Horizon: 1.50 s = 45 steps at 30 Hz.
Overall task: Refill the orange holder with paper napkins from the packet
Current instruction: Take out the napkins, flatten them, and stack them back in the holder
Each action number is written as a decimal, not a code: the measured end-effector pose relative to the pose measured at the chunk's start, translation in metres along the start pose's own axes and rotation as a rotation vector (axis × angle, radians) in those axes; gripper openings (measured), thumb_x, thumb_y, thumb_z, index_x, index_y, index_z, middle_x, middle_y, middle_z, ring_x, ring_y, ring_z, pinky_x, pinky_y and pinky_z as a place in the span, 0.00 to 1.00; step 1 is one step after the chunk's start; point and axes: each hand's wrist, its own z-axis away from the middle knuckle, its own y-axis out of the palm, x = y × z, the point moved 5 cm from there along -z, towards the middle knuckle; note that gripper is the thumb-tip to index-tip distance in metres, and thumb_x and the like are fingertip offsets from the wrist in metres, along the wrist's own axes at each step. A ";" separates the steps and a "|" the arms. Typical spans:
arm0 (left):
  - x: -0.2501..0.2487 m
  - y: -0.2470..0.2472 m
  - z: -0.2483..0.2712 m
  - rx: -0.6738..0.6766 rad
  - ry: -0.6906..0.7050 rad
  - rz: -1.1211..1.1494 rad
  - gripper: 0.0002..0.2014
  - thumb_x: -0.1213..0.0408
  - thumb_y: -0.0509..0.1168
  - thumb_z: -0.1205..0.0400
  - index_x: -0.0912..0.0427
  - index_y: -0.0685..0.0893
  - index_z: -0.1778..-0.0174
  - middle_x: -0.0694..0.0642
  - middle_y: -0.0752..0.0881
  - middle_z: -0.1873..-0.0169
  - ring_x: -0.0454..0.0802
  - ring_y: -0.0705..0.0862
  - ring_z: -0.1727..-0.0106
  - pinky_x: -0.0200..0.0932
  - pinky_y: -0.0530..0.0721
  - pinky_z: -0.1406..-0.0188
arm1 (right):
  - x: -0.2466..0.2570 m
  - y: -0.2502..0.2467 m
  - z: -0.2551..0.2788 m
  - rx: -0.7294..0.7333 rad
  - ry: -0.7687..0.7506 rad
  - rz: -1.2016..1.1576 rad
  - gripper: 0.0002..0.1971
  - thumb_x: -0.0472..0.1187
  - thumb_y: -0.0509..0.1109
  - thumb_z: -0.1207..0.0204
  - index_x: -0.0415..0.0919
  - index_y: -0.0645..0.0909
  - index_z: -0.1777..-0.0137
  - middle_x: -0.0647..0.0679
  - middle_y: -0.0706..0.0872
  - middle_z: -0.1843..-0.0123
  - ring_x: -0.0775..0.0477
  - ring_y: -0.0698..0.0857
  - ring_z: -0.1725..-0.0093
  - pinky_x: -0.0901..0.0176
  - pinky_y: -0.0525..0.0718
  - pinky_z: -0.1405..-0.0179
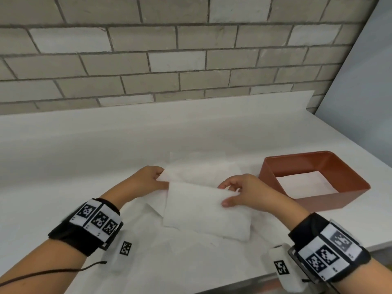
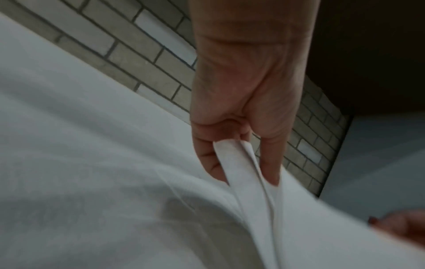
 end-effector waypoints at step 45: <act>-0.167 0.071 -0.023 -0.345 0.279 0.538 0.03 0.68 0.69 0.22 0.55 0.86 0.58 0.44 0.91 0.69 0.38 0.89 0.69 0.28 0.82 0.74 | -0.164 -0.177 0.000 -0.015 0.160 0.438 0.10 0.43 0.73 0.25 0.45 0.86 0.45 0.52 0.85 0.44 0.54 0.79 0.47 0.65 0.73 0.48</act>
